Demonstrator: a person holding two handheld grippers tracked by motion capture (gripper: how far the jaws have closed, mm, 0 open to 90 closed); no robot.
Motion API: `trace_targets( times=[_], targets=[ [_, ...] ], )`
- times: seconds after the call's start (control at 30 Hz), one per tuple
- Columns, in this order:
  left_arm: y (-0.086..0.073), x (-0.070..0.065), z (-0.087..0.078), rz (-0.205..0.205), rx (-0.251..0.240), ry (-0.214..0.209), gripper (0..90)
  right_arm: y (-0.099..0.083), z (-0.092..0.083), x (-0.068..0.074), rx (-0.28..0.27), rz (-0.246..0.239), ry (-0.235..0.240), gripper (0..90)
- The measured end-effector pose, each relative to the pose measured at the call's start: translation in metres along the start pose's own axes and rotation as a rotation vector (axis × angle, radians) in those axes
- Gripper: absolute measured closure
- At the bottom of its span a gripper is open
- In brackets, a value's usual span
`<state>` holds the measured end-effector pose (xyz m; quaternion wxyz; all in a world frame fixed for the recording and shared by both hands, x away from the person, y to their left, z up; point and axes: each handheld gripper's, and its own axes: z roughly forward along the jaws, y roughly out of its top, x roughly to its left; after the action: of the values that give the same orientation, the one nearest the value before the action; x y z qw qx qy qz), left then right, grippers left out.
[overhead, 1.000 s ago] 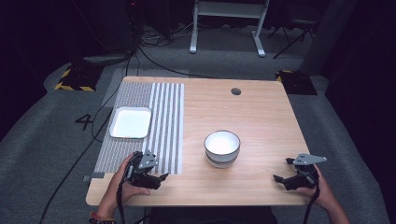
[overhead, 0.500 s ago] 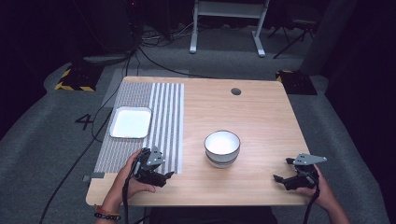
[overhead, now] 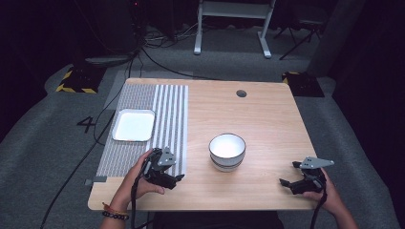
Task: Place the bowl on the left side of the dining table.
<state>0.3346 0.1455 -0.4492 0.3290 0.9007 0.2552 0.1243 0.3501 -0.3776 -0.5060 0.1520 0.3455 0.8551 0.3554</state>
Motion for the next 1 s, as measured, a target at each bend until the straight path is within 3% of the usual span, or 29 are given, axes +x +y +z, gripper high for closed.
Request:
trace_targets(
  times=[0.57, 0.67, 1.0],
  targets=[
    [0.028, -0.003, 0.010, 0.066, -0.003, -0.025, 17.7, 0.000, 0.000, 0.000, 0.000, 0.000, 0.000, 2.8],
    [0.034, -0.006, 0.012, 0.111, 0.000, -0.009, 19.4, 0.000, 0.000, 0.000, 0.000, 0.000, 0.000, 2.8],
    [0.060, -0.011, 0.015, 0.148, -0.023, -0.051, 18.5, 0.000, 0.000, 0.000, 0.000, 0.000, 0.000, 2.8]
  ],
)
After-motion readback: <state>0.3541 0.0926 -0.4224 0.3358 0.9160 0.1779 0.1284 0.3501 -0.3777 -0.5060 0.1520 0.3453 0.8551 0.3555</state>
